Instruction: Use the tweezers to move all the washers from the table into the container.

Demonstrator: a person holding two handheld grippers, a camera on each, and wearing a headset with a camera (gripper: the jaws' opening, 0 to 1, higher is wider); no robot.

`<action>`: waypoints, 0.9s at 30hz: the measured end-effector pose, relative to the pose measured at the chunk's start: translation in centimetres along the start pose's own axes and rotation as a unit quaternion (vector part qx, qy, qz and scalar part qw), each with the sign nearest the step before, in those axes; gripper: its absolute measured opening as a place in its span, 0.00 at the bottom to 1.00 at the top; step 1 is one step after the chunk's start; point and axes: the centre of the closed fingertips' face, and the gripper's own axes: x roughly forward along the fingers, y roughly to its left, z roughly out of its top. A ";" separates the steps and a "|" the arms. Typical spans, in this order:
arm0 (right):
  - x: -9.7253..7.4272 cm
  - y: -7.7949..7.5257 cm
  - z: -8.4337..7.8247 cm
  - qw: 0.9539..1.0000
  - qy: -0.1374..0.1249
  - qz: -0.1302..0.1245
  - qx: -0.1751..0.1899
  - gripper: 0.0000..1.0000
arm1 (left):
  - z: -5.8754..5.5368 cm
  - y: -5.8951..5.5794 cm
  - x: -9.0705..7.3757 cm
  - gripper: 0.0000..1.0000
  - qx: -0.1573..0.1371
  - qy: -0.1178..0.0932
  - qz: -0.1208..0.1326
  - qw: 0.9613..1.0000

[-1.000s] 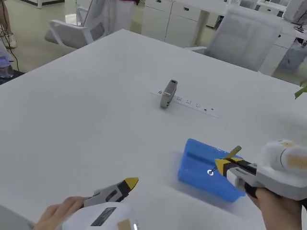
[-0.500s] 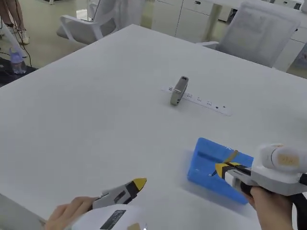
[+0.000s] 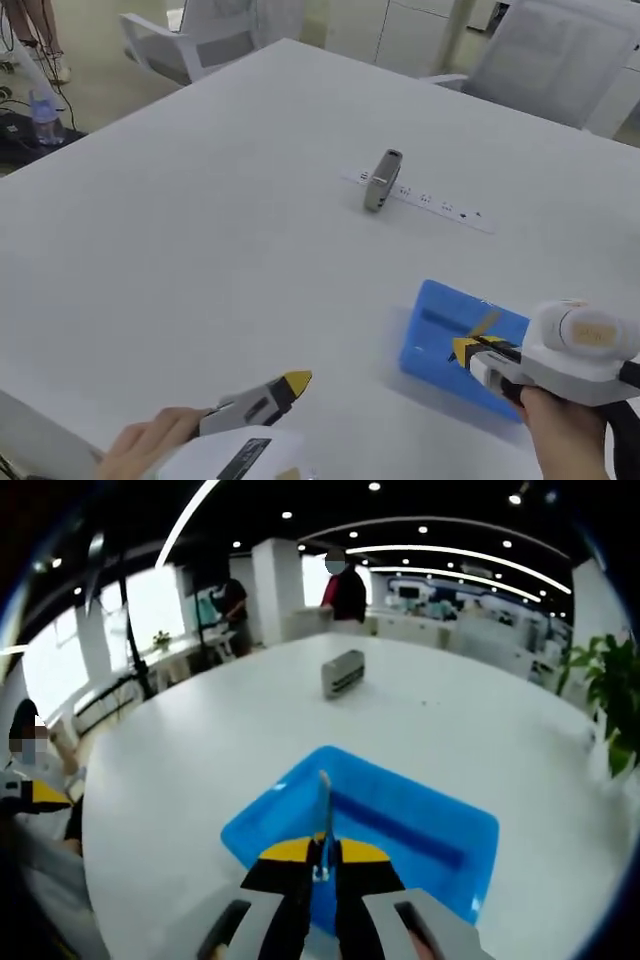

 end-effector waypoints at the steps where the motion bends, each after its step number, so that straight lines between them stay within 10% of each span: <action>1: 0.0 0.1 -0.1 1.000 -0.001 -0.001 -0.001 0.04 | 0.0 0.0 0.0 0.94 0.001 0.000 0.000 1.000; 15: -0.5 0.2 0.0 1.000 0.007 0.000 0.012 0.04 | 0.1 0.1 -0.1 0.93 0.007 0.000 0.005 1.000; 27: -7.5 0.6 3.1 0.997 -0.071 0.008 0.031 0.05 | -0.1 0.1 0.0 0.93 0.017 0.003 0.007 1.000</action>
